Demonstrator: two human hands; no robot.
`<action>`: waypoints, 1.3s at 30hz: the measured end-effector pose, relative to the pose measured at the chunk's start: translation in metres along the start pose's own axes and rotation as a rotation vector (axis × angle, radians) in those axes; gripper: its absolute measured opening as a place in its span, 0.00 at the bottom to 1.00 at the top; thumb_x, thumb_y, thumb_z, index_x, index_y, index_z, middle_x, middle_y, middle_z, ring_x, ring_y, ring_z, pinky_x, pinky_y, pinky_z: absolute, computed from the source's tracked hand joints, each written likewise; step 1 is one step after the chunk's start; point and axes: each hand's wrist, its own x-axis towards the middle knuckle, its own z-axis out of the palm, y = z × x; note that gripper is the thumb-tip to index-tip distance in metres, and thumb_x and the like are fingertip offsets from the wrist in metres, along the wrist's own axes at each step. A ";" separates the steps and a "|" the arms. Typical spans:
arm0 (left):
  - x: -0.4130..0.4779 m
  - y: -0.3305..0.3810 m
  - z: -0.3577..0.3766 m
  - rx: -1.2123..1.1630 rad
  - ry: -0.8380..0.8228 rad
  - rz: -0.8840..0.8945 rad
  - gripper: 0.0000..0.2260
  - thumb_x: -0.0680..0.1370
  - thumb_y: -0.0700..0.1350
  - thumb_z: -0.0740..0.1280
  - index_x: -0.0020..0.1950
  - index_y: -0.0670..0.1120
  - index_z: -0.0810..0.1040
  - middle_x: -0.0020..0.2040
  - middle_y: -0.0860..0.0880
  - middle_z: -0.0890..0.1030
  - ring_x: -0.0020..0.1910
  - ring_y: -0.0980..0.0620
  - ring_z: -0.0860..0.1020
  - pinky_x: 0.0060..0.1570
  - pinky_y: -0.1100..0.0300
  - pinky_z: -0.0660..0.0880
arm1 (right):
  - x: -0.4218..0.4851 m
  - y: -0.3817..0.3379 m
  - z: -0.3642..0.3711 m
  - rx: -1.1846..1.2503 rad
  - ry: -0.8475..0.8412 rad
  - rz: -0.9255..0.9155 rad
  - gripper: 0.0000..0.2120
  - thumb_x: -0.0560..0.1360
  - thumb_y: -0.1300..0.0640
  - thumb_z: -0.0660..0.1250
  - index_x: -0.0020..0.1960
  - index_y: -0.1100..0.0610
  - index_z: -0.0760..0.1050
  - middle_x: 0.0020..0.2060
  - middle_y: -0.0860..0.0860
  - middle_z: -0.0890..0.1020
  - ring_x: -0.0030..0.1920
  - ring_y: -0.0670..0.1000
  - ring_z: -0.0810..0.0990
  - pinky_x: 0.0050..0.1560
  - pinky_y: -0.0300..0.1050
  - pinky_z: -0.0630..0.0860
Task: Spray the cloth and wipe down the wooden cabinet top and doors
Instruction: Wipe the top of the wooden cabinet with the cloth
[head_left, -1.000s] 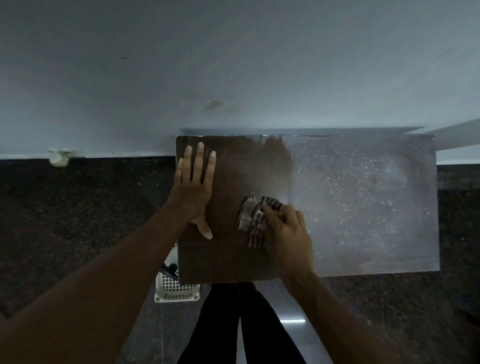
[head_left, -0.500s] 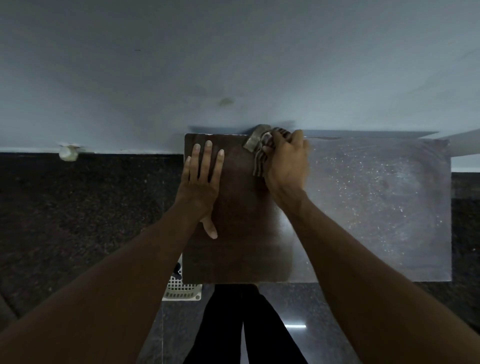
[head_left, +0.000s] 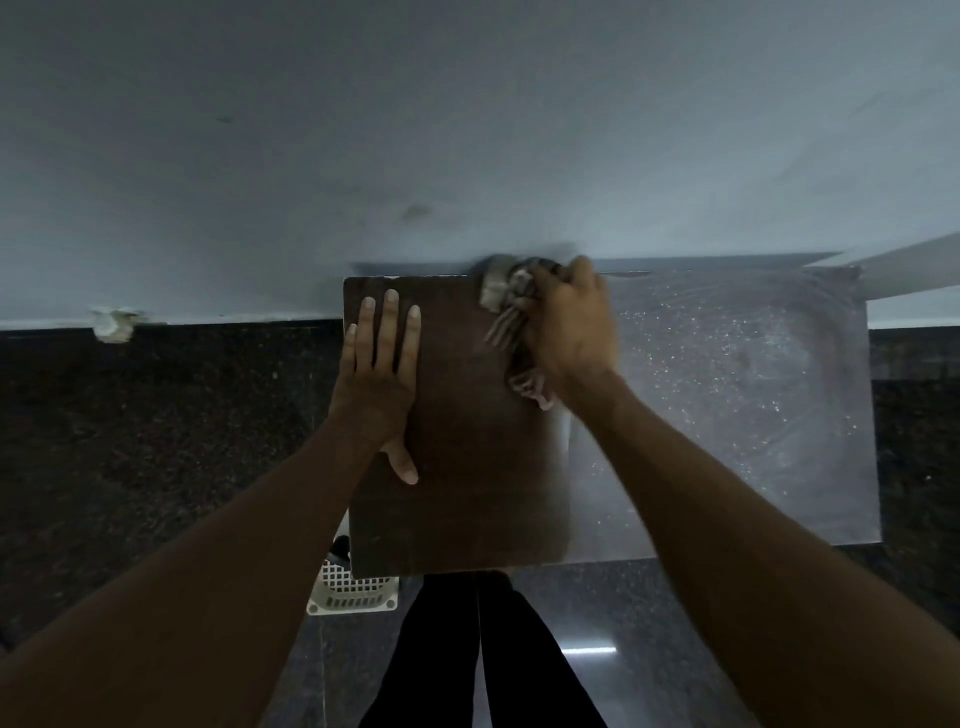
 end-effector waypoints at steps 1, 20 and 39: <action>0.000 0.000 0.000 -0.003 -0.005 -0.002 0.85 0.43 0.70 0.80 0.74 0.37 0.22 0.72 0.33 0.22 0.72 0.31 0.25 0.67 0.41 0.27 | 0.003 0.016 -0.006 -0.013 0.023 0.045 0.18 0.80 0.59 0.63 0.70 0.54 0.73 0.60 0.57 0.71 0.58 0.60 0.71 0.56 0.57 0.78; 0.000 -0.003 -0.005 -0.011 -0.092 0.012 0.83 0.45 0.73 0.78 0.65 0.40 0.14 0.64 0.33 0.14 0.63 0.32 0.17 0.62 0.40 0.20 | -0.065 -0.057 0.027 0.036 -0.128 -0.107 0.27 0.73 0.53 0.75 0.69 0.56 0.70 0.63 0.56 0.69 0.60 0.56 0.70 0.53 0.51 0.80; -0.002 -0.003 -0.003 -0.018 -0.051 0.035 0.84 0.43 0.71 0.79 0.72 0.38 0.21 0.68 0.34 0.19 0.68 0.33 0.22 0.67 0.40 0.27 | -0.016 -0.052 0.010 0.010 -0.067 0.047 0.20 0.77 0.54 0.69 0.68 0.54 0.72 0.67 0.55 0.67 0.63 0.57 0.68 0.56 0.50 0.79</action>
